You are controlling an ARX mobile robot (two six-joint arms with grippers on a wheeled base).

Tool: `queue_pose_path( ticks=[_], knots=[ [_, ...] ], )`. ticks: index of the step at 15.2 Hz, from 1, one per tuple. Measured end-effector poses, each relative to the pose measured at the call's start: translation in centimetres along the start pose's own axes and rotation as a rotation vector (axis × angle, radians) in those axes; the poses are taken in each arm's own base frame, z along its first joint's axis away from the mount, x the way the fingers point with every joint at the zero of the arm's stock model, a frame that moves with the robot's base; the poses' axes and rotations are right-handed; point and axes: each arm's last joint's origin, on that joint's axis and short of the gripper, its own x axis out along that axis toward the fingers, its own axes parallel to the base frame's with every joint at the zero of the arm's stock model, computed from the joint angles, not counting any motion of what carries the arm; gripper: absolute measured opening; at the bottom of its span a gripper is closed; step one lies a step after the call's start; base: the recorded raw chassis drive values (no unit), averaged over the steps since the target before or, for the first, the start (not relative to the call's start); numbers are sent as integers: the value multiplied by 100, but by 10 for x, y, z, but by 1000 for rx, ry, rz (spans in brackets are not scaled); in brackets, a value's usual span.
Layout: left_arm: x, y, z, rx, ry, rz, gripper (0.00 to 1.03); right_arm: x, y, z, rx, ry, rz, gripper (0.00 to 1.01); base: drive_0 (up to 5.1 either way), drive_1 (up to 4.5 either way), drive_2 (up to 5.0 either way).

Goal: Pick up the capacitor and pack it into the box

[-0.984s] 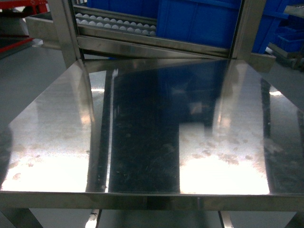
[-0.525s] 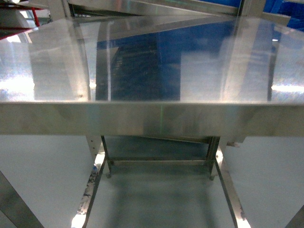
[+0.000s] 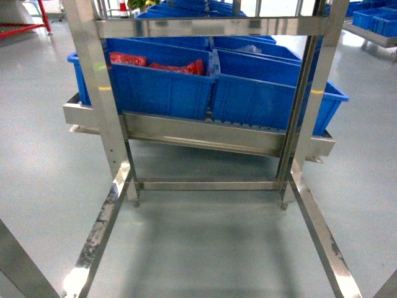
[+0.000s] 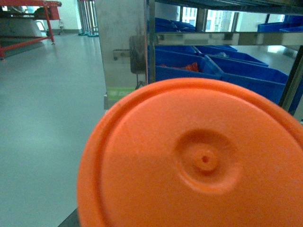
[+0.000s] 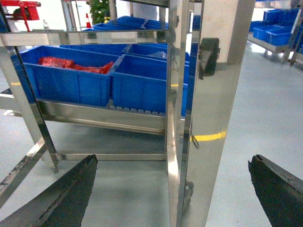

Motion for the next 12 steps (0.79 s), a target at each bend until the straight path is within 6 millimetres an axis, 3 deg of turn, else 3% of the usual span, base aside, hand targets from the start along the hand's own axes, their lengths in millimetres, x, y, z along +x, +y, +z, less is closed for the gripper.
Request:
queue_pose_path(
  ticks=[12],
  knots=[
    [0, 0, 0, 0, 0, 0, 44, 0, 0, 0, 0, 2, 0, 98, 0, 0, 0]
  ],
)
